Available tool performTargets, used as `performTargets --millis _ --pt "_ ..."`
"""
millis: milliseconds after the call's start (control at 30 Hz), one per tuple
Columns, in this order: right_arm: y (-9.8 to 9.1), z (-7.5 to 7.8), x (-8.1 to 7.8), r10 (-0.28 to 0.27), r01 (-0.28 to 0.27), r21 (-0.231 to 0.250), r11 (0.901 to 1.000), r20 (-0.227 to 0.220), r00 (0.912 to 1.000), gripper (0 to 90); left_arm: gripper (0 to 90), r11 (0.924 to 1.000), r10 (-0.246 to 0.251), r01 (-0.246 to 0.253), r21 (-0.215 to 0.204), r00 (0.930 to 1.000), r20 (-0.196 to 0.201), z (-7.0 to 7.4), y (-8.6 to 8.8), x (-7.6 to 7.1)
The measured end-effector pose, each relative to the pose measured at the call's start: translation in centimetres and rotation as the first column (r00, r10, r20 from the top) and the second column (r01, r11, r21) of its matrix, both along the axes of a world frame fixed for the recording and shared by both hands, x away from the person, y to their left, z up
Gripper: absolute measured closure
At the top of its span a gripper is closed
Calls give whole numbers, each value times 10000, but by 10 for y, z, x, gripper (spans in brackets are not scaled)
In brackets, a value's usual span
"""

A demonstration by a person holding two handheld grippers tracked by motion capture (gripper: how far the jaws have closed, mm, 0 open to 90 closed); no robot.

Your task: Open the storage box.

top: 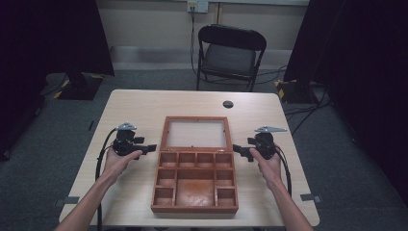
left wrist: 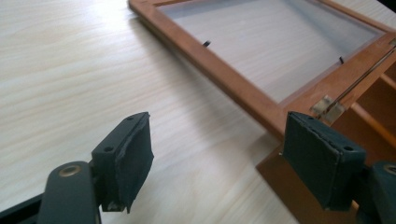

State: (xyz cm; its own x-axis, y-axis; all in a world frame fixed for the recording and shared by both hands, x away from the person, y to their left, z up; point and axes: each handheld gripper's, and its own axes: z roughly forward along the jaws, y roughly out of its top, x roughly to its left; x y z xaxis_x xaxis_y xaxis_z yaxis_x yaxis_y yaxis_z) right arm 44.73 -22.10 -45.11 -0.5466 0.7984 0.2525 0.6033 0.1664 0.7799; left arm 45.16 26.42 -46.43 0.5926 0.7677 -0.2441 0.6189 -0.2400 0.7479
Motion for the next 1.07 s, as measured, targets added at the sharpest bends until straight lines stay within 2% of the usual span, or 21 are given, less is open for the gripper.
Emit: performTargets --millis 100,367,467,500,533,633,733,767,800,833,867,900,933,967,1067 --pt "-12 2 -9 -132 133 -180 9997 40 9999 144 230 9998 191 -190 85 9998 -25 -1 8 -5" --pt "-37 -2 -31 -302 298 -421 9987 -70 9995 144 185 9979 126 -116 635 9998 -150 -9 20 -24" --pt "-41 -5 -36 -397 389 -605 9974 -127 9991 144 188 9930 211 -166 1166 9991 -375 -12 25 -30" --pt "-45 -9 -40 -439 414 -792 9960 -304 9986 146 194 9899 348 -293 1388 9987 -374 -16 31 -35" --pt "-45 -9 -40 -439 414 -792 9960 -304 9986 146 194 9899 348 -293 1388 9987 -374 -16 31 -35" --pt "-50 -20 -49 -772 642 -1642 9843 -737 9943 147 195 9830 609 -519 1762 9971 -457 -21 42 -41" --pt "-54 -29 -54 -1122 939 -1951 9763 -850 9900 147 244 9798 683 -629 1896 9974 -218 -24 46 -43" --pt "-56 -36 -56 -1351 1123 -2412 9640 -800 9876 145 263 9769 788 -773 1990 9969 6 -26 46 -44" --pt "-56 -36 -56 -1351 1123 -2412 9640 -800 9876 145 263 9733 783 -810 2148 9967 210 -27 45 -44" --pt "-56 -39 -57 -1656 1469 -2711 9513 -470 9851 143 240 9651 670 -743 2512 9970 377 -28 43 -45" --pt "-56 -39 -57 -1656 1469 -2711 9513 -470 9851 143 211 9651 670 -743 2512 9970 377 -28 43 -45" --pt "-56 -40 -58 -1727 1557 -2802 9472 -367 9843 142 211 9639 620 -708 2566 9972 420 -30 40 -46" --pt "-54 -41 -59 -1808 1665 -2913 9420 -228 9833 140 173 9592 615 -741 2729 9966 546 -31 38 -47" --pt "-51 -45 -61 -1936 1870 -3062 9334 88 9810 113 126 9657 909 -1128 2338 9906 1027 -37 37 -50" --pt "-52 -47 -62 -1939 1939 -2946 9357 294 9806 85 113 9657 896 -1126 2339 9902 1069 -38 38 -51"
